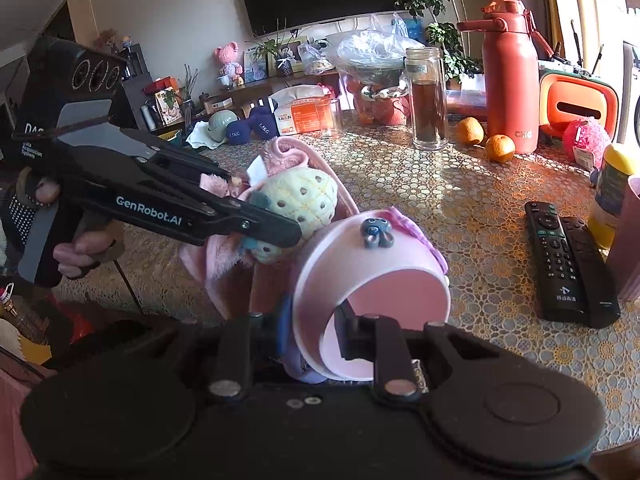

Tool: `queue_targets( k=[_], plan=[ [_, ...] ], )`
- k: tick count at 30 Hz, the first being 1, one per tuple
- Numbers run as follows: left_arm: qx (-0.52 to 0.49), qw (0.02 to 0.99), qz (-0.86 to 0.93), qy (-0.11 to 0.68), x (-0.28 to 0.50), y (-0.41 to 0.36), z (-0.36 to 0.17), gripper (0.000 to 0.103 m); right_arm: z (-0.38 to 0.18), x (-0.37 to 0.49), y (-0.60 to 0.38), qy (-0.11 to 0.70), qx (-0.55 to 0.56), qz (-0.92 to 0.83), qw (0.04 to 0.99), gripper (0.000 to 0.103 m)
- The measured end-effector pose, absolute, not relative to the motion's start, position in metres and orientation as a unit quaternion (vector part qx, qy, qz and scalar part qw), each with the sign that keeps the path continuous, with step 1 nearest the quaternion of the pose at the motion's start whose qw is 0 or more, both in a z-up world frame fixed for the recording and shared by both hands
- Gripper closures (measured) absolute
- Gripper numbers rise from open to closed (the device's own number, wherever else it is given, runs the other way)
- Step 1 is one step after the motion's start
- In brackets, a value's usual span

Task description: Organize objects

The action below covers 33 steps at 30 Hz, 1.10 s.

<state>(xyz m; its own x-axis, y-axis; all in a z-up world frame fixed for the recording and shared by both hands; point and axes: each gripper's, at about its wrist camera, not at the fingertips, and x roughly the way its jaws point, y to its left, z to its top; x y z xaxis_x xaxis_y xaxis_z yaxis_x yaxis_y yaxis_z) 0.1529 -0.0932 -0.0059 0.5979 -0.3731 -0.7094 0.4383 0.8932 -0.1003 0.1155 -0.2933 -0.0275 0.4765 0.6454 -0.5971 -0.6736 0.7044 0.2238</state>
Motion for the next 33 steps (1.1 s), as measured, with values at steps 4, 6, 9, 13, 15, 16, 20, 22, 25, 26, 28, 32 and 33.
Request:
queue_targets(
  k=[4, 6, 9, 13, 15, 16, 20, 22, 25, 26, 28, 32, 33],
  plan=[
    [0.044, 0.892, -0.218, 0.394, 0.157, -0.091, -0.015, 0.064, -0.028, 0.115, -0.293, 0.338, -0.021, 0.384, 0.859, 0.081],
    [0.044, 0.889, -0.213, 0.404, 0.159, -0.09, -0.021, 0.064, -0.027, 0.115, -0.293, 0.339, -0.022, 0.383, 0.859, 0.082],
    [0.05, 0.884, -0.21, 0.414, 0.16, -0.09, -0.03, 0.064, -0.028, 0.116, -0.294, 0.34, -0.022, 0.381, 0.859, 0.082],
    [0.045, 0.885, -0.21, 0.413, 0.154, -0.084, -0.029, 0.064, -0.027, 0.117, -0.297, 0.342, -0.015, 0.379, 0.86, 0.082],
    [0.043, 0.888, -0.211, 0.406, 0.146, -0.08, -0.023, 0.064, -0.026, 0.12, -0.301, 0.343, 0.002, 0.379, 0.86, 0.083],
    [0.042, 0.89, -0.213, 0.4, 0.142, -0.078, -0.018, 0.064, -0.025, 0.121, -0.303, 0.342, 0.012, 0.38, 0.859, 0.084],
    [0.034, 0.891, -0.241, 0.383, 0.123, -0.077, 0.001, 0.064, -0.021, 0.129, -0.308, 0.342, 0.054, 0.387, 0.855, 0.085],
    [0.038, 0.889, -0.259, 0.375, 0.113, -0.084, 0.007, 0.064, -0.021, 0.133, -0.31, 0.343, 0.073, 0.389, 0.852, 0.085],
    [0.047, 0.885, -0.282, 0.369, 0.106, -0.099, 0.01, 0.064, -0.024, 0.143, -0.317, 0.348, 0.125, 0.387, 0.845, 0.086],
    [0.051, 0.883, -0.288, 0.367, 0.105, -0.105, 0.01, 0.064, -0.026, 0.146, -0.32, 0.35, 0.142, 0.385, 0.842, 0.086],
    [0.062, 0.881, -0.29, 0.368, 0.106, -0.114, 0.006, 0.064, -0.028, 0.152, -0.326, 0.352, 0.172, 0.379, 0.839, 0.087],
    [0.064, 0.877, -0.292, 0.376, 0.112, -0.12, -0.001, 0.064, -0.033, 0.16, -0.34, 0.352, 0.215, 0.364, 0.835, 0.087],
    [0.063, 0.877, -0.291, 0.378, 0.114, -0.12, -0.002, 0.064, -0.034, 0.161, -0.343, 0.351, 0.222, 0.361, 0.835, 0.087]
  ],
)
